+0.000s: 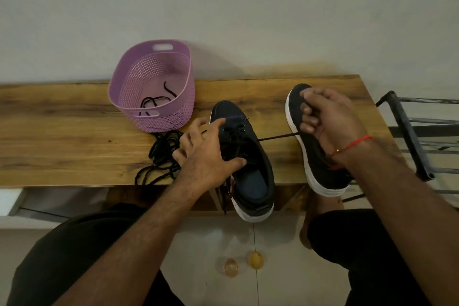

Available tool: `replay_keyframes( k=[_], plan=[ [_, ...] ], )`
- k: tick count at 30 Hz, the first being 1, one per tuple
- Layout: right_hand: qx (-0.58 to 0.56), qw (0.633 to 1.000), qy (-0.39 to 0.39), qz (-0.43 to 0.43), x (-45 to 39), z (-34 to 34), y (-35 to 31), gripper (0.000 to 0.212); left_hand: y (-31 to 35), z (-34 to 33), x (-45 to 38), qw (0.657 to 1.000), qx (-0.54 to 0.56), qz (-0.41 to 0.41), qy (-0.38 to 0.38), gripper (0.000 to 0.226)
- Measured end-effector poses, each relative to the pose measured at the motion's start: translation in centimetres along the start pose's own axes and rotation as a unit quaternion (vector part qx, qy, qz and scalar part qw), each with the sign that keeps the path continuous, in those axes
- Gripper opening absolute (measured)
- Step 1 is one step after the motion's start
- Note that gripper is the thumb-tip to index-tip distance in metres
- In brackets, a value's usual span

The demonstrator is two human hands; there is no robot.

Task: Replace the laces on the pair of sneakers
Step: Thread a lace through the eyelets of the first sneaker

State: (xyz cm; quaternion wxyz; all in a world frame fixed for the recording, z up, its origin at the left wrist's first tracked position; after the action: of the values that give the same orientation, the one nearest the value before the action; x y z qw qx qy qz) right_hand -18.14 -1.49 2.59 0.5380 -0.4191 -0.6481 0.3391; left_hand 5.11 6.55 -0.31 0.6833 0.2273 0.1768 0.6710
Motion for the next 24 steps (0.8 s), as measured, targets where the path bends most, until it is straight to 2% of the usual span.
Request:
replay_keyframes(
  k=[1, 2, 3, 4, 5, 6, 8, 10, 12, 14, 16, 18, 21, 22, 24],
  plan=[
    [0.156, 0.986, 0.004, 0.063, 0.3, -0.2, -0.5, 0.008, -0.2, 0.1, 0.0, 1.0, -0.001, 0.003, -0.005, 0.104],
    [0.317, 0.941, -0.01, 0.123, 0.7, -1.0, -0.4, 0.009, -0.4, 0.1, 0.0, 1.0, 0.005, 0.006, -0.011, 0.106],
    [0.454, 0.875, -0.041, 0.162, 1.0, -2.1, 0.4, 0.015, -0.6, 0.1, -0.1, 1.0, 0.008, 0.009, -0.018, 0.108],
    [0.555, 0.81, -0.075, 0.174, 1.3, -3.2, 1.6, 0.019, -0.7, 0.1, -0.1, 1.0, 0.006, 0.012, -0.023, 0.11],
    [0.617, 0.761, -0.104, 0.173, 1.4, -4.1, 2.8, 0.021, -0.9, 0.1, -0.1, 1.0, 0.0, 0.014, -0.027, 0.111],
    [0.643, 0.737, -0.117, 0.169, 1.4, -4.5, 3.4, 0.02, -1.0, 0.1, -0.1, 0.999, -0.008, 0.015, -0.031, 0.112],
    [0.635, 0.752, -0.078, 0.161, 0.9, -3.7, 2.5, 0.019, -1.2, 0.2, -0.1, 0.999, -0.012, 0.017, -0.037, 0.112],
    [0.625, 0.76, 0.055, 0.171, -0.5, -0.6, -0.1, 0.018, -1.3, 0.3, -0.1, 0.999, -0.01, 0.015, -0.042, 0.111],
    [0.621, 0.744, 0.181, 0.169, -1.2, 2.6, -2.7, 0.017, -1.3, 0.3, -0.1, 0.999, -0.01, 0.016, -0.048, 0.11],
    [0.633, 0.723, 0.214, 0.176, -1.0, 3.5, -3.6, 0.015, -1.4, 0.3, -0.1, 0.998, -0.006, 0.018, -0.053, 0.11],
    [0.661, 0.701, 0.152, 0.222, -0.2, 1.8, -2.4, 0.029, -1.5, 0.3, -0.1, 0.998, -0.003, 0.019, -0.054, 0.111],
    [0.667, 0.7, 0.045, 0.25, 1.3, -1.3, -0.2, 0.041, -1.5, 0.2, -0.2, 0.998, 0.002, 0.019, -0.053, 0.113],
    [0.681, 0.684, -0.06, 0.255, 2.2, -5.1, 3.2, 0.032, -1.7, 0.2, -0.3, 0.998, 0.0, 0.023, -0.055, 0.114],
    [0.685, 0.676, -0.074, 0.259, 2.2, -5.8, 3.7, 0.026, -1.8, 0.2, -0.3, 0.998, -0.003, 0.024, -0.057, 0.113],
    [0.683, 0.688, -0.065, 0.237, 1.7, -5.4, 3.3, 0.02, -2.0, 0.1, -0.2, 0.998, -0.007, 0.026, -0.063, 0.112]
  ],
)
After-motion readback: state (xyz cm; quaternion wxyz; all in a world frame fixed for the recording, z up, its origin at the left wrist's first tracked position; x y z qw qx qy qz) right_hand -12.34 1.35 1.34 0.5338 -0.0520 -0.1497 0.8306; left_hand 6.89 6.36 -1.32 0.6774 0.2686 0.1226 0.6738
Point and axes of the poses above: each hand's wrist, its own x-axis away from the middle knuckle, its own z-axis out of the back of the hand, y = z × x, the point moved 5 cm from there along -x, towards the middle knuckle, and after that the axes turned 14 degrees about -z, right-handed, at the moved point
